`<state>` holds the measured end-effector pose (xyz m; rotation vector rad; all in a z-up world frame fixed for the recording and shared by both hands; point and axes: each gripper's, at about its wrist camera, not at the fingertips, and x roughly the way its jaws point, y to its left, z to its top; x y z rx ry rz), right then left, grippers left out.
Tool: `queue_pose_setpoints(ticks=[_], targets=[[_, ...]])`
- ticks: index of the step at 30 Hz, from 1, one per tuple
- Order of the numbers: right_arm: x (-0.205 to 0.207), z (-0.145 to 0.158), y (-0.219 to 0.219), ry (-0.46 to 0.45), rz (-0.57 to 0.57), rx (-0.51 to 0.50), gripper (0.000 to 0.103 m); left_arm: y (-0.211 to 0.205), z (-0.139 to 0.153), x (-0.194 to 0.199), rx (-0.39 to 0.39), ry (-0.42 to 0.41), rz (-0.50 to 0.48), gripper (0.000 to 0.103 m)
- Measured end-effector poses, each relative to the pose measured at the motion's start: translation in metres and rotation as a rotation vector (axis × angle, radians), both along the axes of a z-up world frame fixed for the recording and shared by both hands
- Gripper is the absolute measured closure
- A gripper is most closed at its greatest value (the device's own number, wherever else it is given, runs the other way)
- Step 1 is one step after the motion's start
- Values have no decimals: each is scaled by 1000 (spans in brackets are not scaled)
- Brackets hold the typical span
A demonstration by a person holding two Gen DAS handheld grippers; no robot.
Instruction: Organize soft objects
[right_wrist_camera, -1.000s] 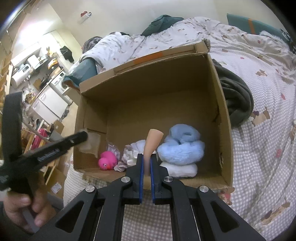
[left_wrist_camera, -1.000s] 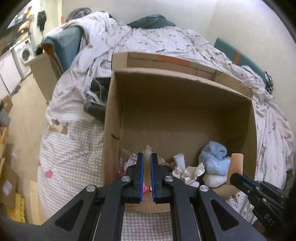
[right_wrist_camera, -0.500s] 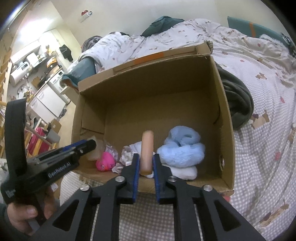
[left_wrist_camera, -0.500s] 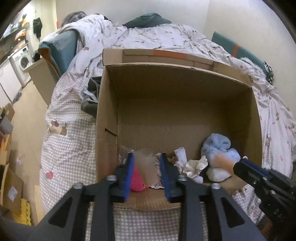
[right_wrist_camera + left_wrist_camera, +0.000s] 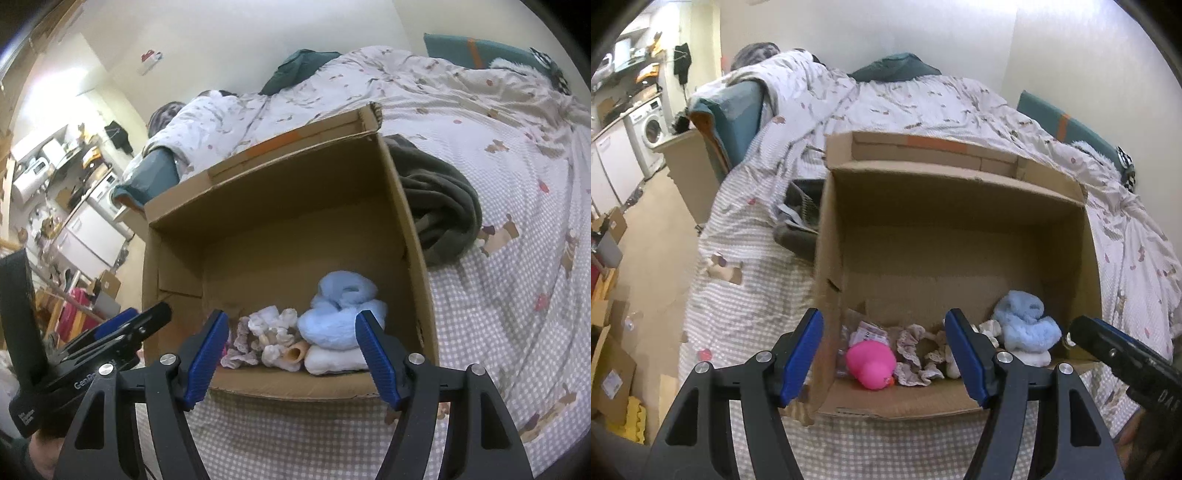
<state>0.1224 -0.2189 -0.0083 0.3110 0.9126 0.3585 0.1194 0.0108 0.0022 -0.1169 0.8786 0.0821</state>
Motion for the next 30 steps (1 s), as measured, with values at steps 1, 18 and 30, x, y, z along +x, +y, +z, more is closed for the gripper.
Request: queue_pose_setpoints(ticks=[1, 18, 30], targets=[[2, 3, 1, 3, 10, 0, 28, 2, 3, -1, 1, -2, 5, 38], [-59, 79, -5, -236, 0, -124, 0, 21, 66, -76, 9, -167, 49, 4], [-94, 76, -1, -314, -2, -180, 0, 11, 68, -111, 59, -192, 2, 1]])
